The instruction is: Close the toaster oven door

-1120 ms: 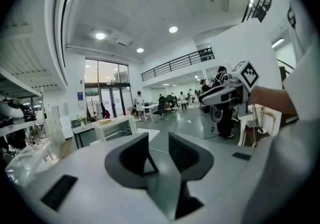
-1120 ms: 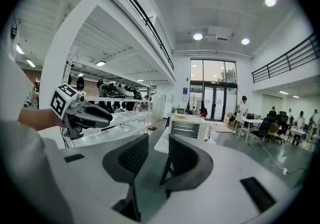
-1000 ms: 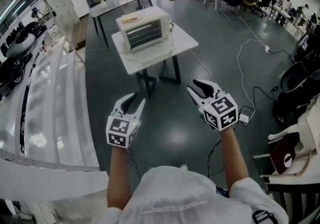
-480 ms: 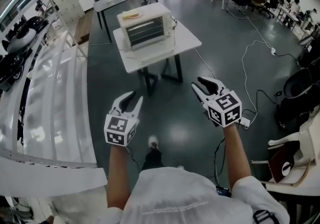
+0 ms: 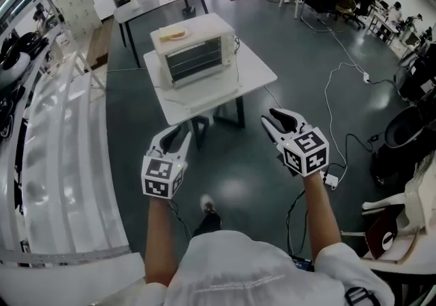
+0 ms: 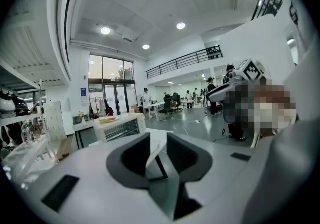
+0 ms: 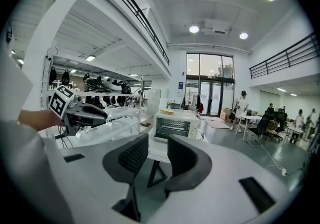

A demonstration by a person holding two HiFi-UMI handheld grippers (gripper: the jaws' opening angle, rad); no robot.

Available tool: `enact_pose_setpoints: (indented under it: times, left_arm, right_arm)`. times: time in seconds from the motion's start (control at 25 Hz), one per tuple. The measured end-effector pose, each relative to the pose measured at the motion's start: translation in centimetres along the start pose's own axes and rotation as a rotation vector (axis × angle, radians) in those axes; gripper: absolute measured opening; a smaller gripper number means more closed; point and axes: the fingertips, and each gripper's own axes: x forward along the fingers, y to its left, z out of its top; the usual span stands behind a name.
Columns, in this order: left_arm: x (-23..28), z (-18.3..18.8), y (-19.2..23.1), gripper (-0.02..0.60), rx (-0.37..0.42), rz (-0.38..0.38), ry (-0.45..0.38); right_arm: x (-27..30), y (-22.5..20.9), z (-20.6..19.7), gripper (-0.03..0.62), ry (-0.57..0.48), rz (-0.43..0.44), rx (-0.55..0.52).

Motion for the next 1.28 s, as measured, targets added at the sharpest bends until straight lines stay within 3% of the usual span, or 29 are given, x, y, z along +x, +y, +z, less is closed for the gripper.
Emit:
enact_pose_setpoints:
  times: [0.24,0.64,1.08,1.28]
  left_arm:
    - [5.1,1.2,7.2,0.106,-0.012,-0.024,0.004]
    - [10.6,-0.3,16.8,0.103,-0.065,-0.082,0.013]
    - [15.7,-3.1,19.0,0.101,-0.092,-0.136,0.079]
    - [17.9,-6.0,18.9,0.101,-0.137,-0.131,0.154]
  right_arm:
    - [7.1,-2.3,3.4,0.12,0.004,-0.031,0.012]
    - [16.0,-3.5,5.8,0.12,0.061,-0.103,0.013]
    - [21.6,-6.8,1.9,0.12,0.174,-0.119,0.06]
    - [24.5,-8.6,-1.9,0.12,0.255,-0.072,0.094]
